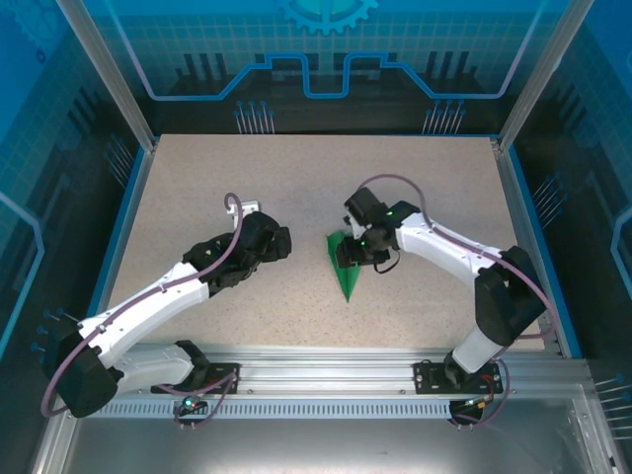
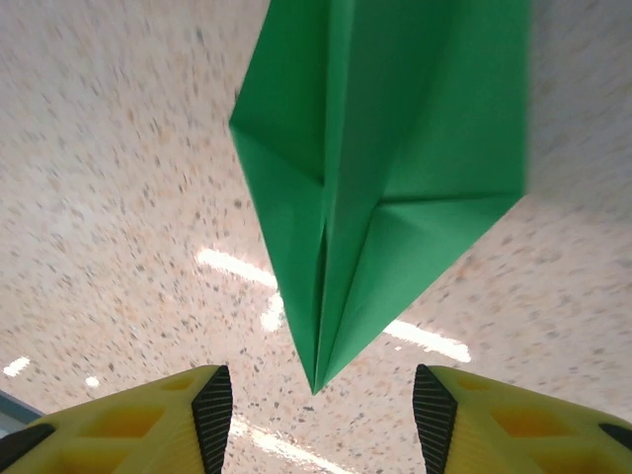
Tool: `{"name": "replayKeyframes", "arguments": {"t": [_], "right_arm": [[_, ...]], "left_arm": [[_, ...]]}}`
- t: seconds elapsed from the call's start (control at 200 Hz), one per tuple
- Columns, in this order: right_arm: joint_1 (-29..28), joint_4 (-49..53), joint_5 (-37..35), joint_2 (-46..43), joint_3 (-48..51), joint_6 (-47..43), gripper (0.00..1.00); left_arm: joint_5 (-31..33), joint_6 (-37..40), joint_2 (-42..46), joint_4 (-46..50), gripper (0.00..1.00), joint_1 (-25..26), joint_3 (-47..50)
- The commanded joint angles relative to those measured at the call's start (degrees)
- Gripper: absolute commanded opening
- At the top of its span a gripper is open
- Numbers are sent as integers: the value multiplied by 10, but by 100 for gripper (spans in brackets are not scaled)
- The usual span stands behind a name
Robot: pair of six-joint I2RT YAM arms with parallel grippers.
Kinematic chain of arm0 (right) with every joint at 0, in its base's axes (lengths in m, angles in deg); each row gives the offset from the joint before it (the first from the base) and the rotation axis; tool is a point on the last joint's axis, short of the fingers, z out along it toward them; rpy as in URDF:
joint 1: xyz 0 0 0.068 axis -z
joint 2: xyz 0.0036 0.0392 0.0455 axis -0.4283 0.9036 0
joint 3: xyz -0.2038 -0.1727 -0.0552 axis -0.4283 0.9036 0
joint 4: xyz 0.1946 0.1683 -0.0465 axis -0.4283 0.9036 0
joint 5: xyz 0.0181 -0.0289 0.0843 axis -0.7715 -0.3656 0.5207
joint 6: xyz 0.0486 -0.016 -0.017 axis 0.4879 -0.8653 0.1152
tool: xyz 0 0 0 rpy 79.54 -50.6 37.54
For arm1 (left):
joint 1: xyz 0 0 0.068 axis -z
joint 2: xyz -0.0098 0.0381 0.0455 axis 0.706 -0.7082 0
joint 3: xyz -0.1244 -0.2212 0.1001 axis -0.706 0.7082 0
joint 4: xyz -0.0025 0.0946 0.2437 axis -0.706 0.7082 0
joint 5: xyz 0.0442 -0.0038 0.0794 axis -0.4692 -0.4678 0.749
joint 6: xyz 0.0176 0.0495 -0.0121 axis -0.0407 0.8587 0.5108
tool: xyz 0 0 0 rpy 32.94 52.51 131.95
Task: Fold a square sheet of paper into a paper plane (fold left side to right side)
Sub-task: Pick up the paper plane at the center of the table.
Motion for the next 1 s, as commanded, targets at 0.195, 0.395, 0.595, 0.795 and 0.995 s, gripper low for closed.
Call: {"name": "replayKeyframes", "arguments": {"t": [0.195, 0.395, 0.595, 0.795, 0.995], "right_arm": [[-25, 9, -28, 93, -27, 23, 54], [-28, -15, -11, 123, -33, 26, 44], [-28, -12, -13, 150, -51, 28, 21], [-18, 32, -73, 129, -99, 29, 0], [41, 86, -91, 174, -211, 12, 0]], "left_arm": [[1, 1, 17, 0, 99, -5, 17], [-1, 1, 17, 3, 99, -5, 20], [4, 6, 15, 8, 98, -5, 14], [19, 39, 21, 28, 99, -5, 1], [14, 67, 47, 19, 98, -4, 8]]}}
